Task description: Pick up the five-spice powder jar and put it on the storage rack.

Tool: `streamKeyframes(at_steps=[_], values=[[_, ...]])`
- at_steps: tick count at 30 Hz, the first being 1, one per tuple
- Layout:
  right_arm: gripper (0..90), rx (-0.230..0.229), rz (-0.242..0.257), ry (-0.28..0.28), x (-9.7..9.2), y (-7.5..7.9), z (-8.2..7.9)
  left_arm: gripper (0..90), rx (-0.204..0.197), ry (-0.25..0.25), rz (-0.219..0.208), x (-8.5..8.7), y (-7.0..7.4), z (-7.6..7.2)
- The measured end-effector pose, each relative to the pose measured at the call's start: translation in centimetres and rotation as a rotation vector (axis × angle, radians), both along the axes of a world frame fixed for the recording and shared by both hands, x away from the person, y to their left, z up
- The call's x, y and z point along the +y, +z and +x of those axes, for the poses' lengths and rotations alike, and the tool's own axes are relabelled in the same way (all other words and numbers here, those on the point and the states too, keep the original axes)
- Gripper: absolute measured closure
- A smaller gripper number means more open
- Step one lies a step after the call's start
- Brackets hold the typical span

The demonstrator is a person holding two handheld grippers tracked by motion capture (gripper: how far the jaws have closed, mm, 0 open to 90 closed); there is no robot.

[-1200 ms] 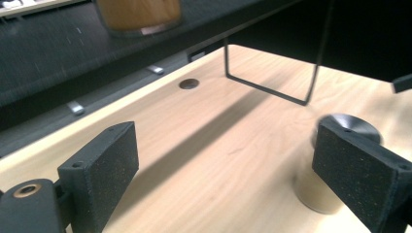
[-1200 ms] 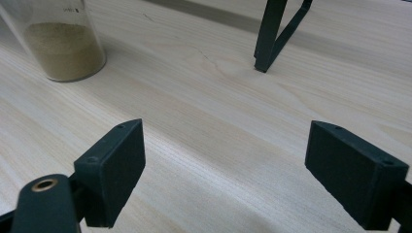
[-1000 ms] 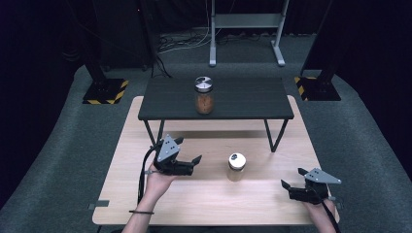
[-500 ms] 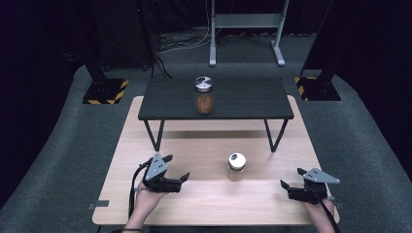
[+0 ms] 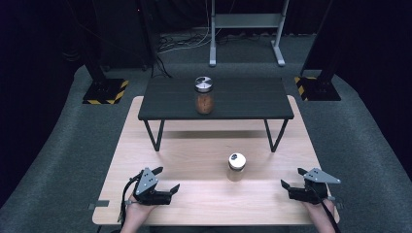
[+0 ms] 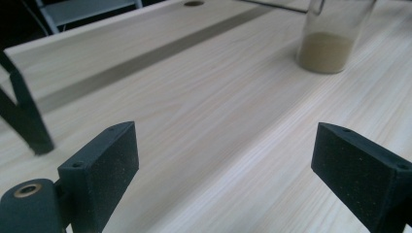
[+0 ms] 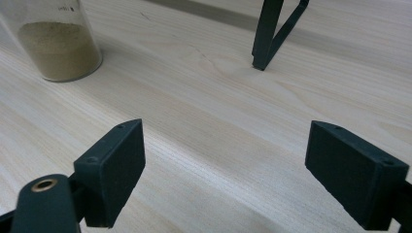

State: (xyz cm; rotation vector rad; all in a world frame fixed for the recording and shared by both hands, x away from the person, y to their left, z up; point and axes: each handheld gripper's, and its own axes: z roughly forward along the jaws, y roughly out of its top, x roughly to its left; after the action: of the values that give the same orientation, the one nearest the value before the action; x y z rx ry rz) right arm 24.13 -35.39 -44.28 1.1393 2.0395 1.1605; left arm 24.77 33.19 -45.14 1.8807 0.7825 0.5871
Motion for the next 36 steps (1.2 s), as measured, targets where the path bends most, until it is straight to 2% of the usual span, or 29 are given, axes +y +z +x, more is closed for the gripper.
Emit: streamKeyframes(at_steps=[1, 4, 7, 13, 16, 19, 36], values=[[13.5, 0.0, 0.0, 0.001, -0.02, -0.01, 0.01, 9.1, 0.005, 0.001, 0.004, 0.06, -0.04, 0.04], [13.5, -0.002, 0.0, 0.0, -0.07, -0.01, -0.02, 9.2, -0.004, 0.013, 0.063, -0.29, 0.09, -0.1], [13.5, 0.001, -0.001, 0.0, -0.06, -0.01, 0.03, 9.3, 0.0, 0.014, 0.074, -0.16, 0.05, -0.08], [13.5, -0.001, -0.004, -0.002, 0.04, 0.02, 0.0, 9.4, -0.003, 0.026, 0.055, 0.38, -0.13, -0.23], [13.5, -0.001, -0.004, -0.003, 0.03, 0.03, -0.01, 9.5, -0.004, 0.021, 0.063, 0.34, -0.11, -0.12], [13.5, 0.002, -0.002, -0.005, 0.02, 0.01, 0.01, 9.5, 0.001, 0.017, 0.052, 0.35, -0.17, -0.12], [13.5, 0.001, -0.007, 0.0, 0.07, 0.01, 0.1, 10.0, 0.002, 0.026, 0.045, 0.45, -0.21, -0.18]])
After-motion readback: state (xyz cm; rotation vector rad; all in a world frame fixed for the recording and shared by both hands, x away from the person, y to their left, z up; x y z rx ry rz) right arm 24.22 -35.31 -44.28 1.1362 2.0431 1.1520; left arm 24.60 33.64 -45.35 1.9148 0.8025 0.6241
